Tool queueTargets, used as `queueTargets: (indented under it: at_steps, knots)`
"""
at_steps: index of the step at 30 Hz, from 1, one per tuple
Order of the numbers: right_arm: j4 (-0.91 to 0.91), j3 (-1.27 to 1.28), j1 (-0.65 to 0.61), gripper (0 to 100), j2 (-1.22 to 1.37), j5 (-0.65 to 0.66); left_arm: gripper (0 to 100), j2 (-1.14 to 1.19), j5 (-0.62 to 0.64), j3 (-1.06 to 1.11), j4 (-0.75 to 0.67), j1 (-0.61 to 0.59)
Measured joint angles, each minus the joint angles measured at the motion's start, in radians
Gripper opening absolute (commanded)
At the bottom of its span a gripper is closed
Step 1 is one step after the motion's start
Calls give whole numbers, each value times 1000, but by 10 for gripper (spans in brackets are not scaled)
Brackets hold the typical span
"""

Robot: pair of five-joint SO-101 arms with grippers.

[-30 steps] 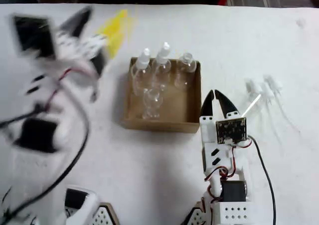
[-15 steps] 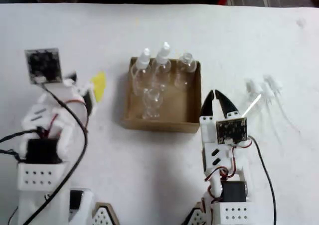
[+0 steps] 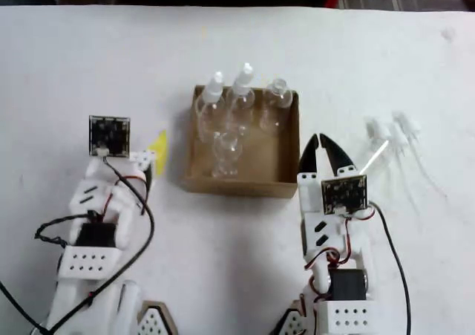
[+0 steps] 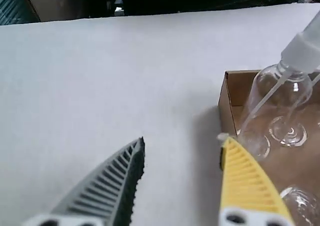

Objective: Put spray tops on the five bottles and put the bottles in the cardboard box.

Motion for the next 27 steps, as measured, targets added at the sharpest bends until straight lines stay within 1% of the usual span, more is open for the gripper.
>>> queueTargets:
  at_steps: [6, 10, 14, 17, 21, 24, 27]
  knots:
    - [0, 0, 0, 22, 0, 0, 233, 0, -2, 9, -15, 2]
    - [0, 0, 0, 22, 0, 0, 233, 0, -11, 29, -17, 48]
    - [28, -12, -9, 22, 0, 58, 233, 0, -14, 35, -18, 71]
    - [84, -40, -48, 22, 0, 75, 233, 0, -14, 35, -18, 74]
    - [187, -147, -49, 21, 0, 84, 233, 0, -14, 35, -18, 74]
    - [295, -256, -51, 21, 26, 129, 233, 0, -14, 35, -18, 74]
    - [423, -388, -52, 21, 141, 190, 233, 0, -14, 35, -18, 74]
